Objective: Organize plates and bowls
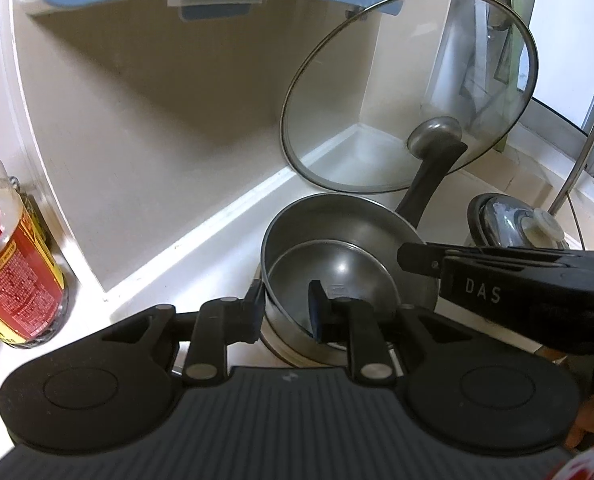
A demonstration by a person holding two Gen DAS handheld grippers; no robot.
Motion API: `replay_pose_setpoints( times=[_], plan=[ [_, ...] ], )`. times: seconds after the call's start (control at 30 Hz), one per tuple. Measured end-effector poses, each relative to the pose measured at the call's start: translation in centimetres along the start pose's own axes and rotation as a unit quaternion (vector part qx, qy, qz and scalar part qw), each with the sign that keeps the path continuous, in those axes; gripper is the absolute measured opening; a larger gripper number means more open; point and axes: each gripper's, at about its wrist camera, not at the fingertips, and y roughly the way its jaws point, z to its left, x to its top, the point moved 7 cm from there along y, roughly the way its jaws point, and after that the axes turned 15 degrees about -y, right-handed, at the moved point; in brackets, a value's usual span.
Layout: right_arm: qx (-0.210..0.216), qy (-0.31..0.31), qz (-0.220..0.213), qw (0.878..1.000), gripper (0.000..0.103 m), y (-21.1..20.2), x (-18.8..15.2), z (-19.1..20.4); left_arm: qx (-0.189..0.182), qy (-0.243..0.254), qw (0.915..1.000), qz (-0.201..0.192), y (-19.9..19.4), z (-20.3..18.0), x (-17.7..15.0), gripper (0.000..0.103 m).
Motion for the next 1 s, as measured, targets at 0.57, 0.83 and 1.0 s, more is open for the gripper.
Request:
replay_pose_setpoints(
  times=[0.57, 0.83, 1.0],
  plan=[
    [0.003, -0.007, 0.003, 1.0, 0.01, 0.47, -0.23, 0.52, 0.004, 0.004, 1.0, 0.003, 0.14, 0.22, -0.15, 0.022],
    [0.006, -0.009, 0.002, 1.0, 0.01, 0.26, -0.13, 0.68, 0.004, 0.003, 1.0, 0.003, 0.0, 0.19, -0.16, 0.022],
    [0.008, -0.008, 0.001, 1.0, 0.01, -0.02, -0.07, 0.67, 0.003, 0.002, 1.0, 0.001, -0.39, 0.29, -0.12, 0.024]
  ],
)
